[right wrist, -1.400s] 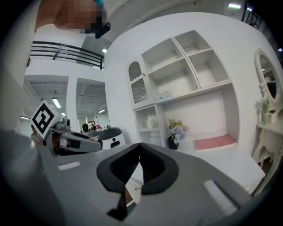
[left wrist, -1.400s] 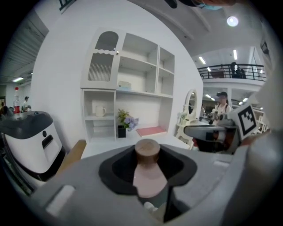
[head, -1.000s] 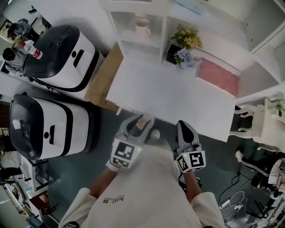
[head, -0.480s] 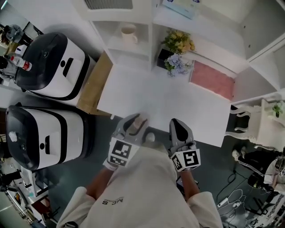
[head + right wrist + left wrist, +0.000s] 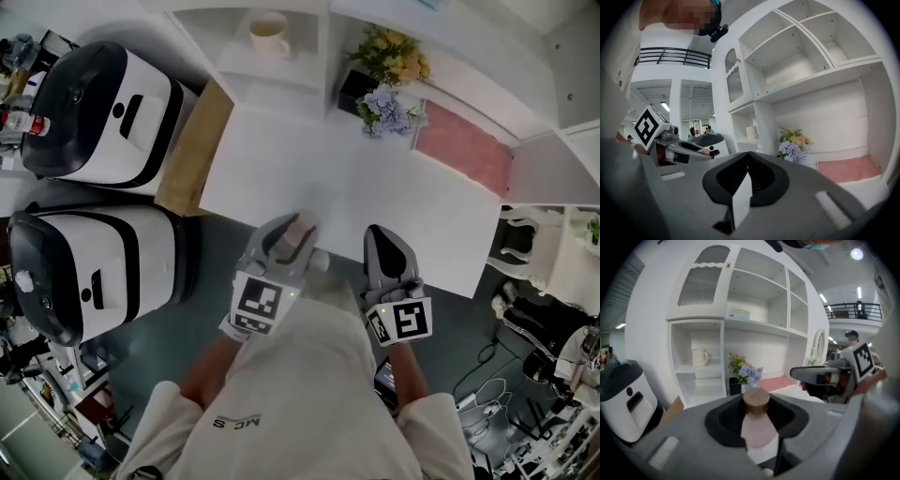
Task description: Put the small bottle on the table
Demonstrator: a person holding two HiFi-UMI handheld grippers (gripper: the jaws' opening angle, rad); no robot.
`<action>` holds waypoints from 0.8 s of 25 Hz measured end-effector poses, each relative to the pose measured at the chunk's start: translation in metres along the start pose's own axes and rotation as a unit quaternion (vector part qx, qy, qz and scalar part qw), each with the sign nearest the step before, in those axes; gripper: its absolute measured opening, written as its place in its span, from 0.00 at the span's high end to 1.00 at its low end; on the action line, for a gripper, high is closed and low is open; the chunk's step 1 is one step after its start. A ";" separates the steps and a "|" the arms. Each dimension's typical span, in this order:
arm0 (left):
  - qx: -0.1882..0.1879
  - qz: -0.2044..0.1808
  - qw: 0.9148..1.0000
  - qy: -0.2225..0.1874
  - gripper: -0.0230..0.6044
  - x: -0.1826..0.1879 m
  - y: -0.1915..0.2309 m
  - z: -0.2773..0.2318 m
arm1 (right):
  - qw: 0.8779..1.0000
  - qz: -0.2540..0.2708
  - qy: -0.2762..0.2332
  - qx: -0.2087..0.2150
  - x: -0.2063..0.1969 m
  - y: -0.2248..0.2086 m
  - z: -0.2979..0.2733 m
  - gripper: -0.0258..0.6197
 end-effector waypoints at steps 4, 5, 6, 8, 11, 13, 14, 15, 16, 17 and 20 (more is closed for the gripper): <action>-0.006 0.004 1.000 0.003 0.75 -0.013 0.005 -0.020 | 1.000 0.012 0.021 0.012 -0.008 -0.005 -0.018 0.97; -0.008 0.005 1.000 0.006 0.75 -0.018 0.005 -0.025 | 0.999 0.016 0.026 0.014 -0.011 -0.007 -0.021 0.97; -0.009 0.005 1.000 0.009 0.75 -0.022 0.005 -0.031 | 0.999 0.022 0.030 0.015 -0.013 -0.010 -0.024 0.97; -0.010 0.004 1.000 0.013 0.75 -0.030 0.007 -0.043 | 0.999 0.035 0.036 0.019 -0.019 -0.015 -0.031 0.97; -0.007 -0.001 1.000 0.018 0.75 -0.040 0.011 -0.059 | 0.998 0.033 0.040 0.039 -0.028 -0.020 -0.041 0.97; -0.004 -0.006 1.000 0.019 0.75 -0.045 0.015 -0.070 | 0.998 0.025 0.040 0.046 -0.035 -0.026 -0.049 0.97; -0.002 -0.008 1.000 0.019 0.75 -0.048 0.017 -0.076 | 0.998 0.023 0.040 0.045 -0.038 -0.029 -0.053 0.97; 0.001 -0.009 1.000 0.019 0.75 -0.051 0.018 -0.082 | 0.998 0.022 0.040 0.043 -0.041 -0.033 -0.056 0.97; 0.004 -0.008 1.000 0.018 0.75 -0.055 0.019 -0.087 | 0.998 0.024 0.043 0.040 -0.045 -0.036 -0.059 0.97; 0.007 -0.007 1.000 0.017 0.75 -0.058 0.021 -0.093 | 0.998 0.024 0.045 0.035 -0.049 -0.039 -0.062 0.97; 0.015 -0.004 1.000 0.015 0.75 -0.069 0.028 -0.107 | 0.999 0.026 0.041 0.022 -0.058 -0.045 -0.074 0.96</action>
Point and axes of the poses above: the fingertips, and each gripper's own axes: z backward along the fingers, y to its left, x out of its top, the point moved 6 cm from there along z, backward along the fingers, and after that the axes turned 13 degrees about -z, right-handed, at the moved point
